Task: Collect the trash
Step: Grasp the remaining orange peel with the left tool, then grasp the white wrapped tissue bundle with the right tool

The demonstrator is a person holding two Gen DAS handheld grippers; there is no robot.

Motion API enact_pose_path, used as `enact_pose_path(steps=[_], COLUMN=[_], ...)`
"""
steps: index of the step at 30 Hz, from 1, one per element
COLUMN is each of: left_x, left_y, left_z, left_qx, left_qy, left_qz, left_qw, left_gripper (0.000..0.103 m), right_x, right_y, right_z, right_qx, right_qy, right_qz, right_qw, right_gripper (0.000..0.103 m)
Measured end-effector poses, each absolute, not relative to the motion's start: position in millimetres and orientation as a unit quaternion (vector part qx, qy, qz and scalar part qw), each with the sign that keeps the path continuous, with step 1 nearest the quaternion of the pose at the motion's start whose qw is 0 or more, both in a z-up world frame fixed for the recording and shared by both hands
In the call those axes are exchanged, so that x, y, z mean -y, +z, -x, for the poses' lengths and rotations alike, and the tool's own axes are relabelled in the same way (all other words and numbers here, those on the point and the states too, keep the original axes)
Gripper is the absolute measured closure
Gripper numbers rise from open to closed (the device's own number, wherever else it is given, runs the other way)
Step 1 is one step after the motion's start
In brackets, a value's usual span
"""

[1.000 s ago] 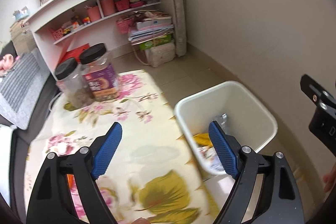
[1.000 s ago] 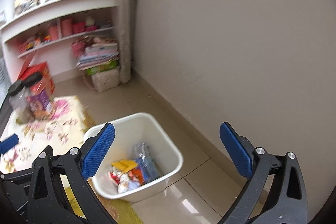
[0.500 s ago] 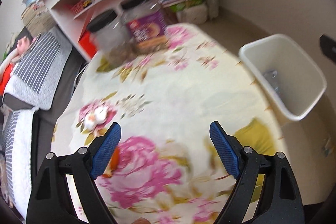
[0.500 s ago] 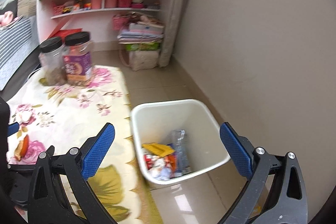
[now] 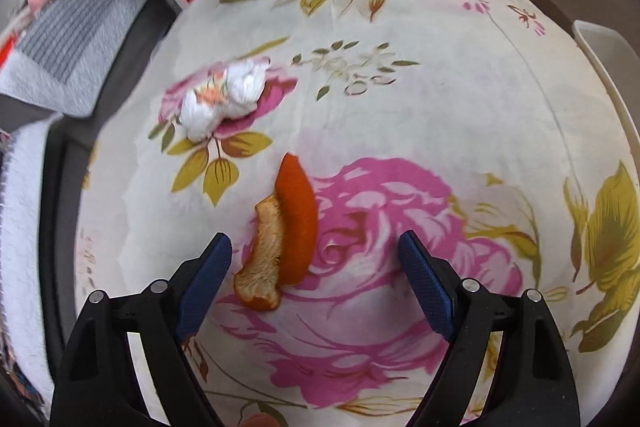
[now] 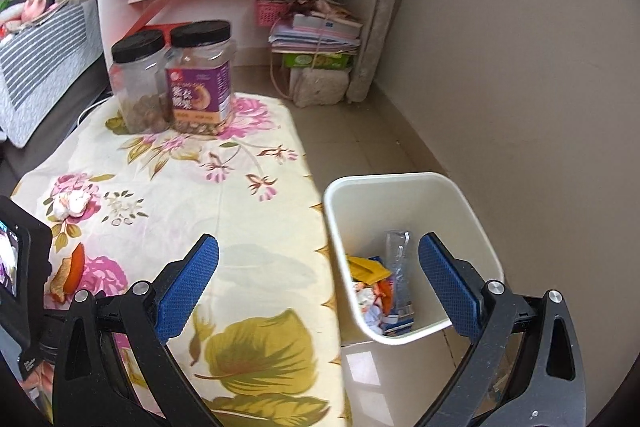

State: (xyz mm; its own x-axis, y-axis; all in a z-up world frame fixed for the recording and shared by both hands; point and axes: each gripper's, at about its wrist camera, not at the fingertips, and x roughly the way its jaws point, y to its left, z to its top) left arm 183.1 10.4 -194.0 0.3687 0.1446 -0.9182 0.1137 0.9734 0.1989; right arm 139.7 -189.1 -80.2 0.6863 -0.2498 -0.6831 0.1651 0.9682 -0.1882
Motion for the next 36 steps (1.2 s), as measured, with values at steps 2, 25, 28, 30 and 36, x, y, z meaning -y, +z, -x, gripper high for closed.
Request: enact_pose_path(steps=[2,25,28,30,36], left_x=[-16.2,-126.5,-133.0,-135.8,-143.7], left_y=[-193.5,-174.3,-172.2,-170.6,-163.1], left_z=[-183.4,-159.3,-158.4,-156.4,-156.8], left_qx=[-0.568,-0.573,-0.574,-0.575,-0.572], left_qy=[-0.015,0.017,0.013,0.011,0.007], left_qz=[-0.089,-0.035,-0.019,-0.01,0.013], left_qw=[0.818,0.818,0.819,0.818,0.82], left_gripper=[0.03,0.086,0.086,0.085,0.085], right_x=[179.2,26.7,-0.9,-13.8,-59.5], right_y=[-85.1,-149.6,-159.8,-166.0,-181.7], right_z=[-145.2,-207.0,-219.6,-229.5,-251.6], right_qx=[-0.387,-0.413,-0.394,-0.395,-0.399], right_qy=[-0.106,0.092,0.126,0.147,0.194], right_qz=[0.058,0.113,0.147,0.151,0.194], right_qw=[0.914,0.899,0.898,0.894,0.875], right_gripper=[0.007,0.007,0.007,0.007,0.01])
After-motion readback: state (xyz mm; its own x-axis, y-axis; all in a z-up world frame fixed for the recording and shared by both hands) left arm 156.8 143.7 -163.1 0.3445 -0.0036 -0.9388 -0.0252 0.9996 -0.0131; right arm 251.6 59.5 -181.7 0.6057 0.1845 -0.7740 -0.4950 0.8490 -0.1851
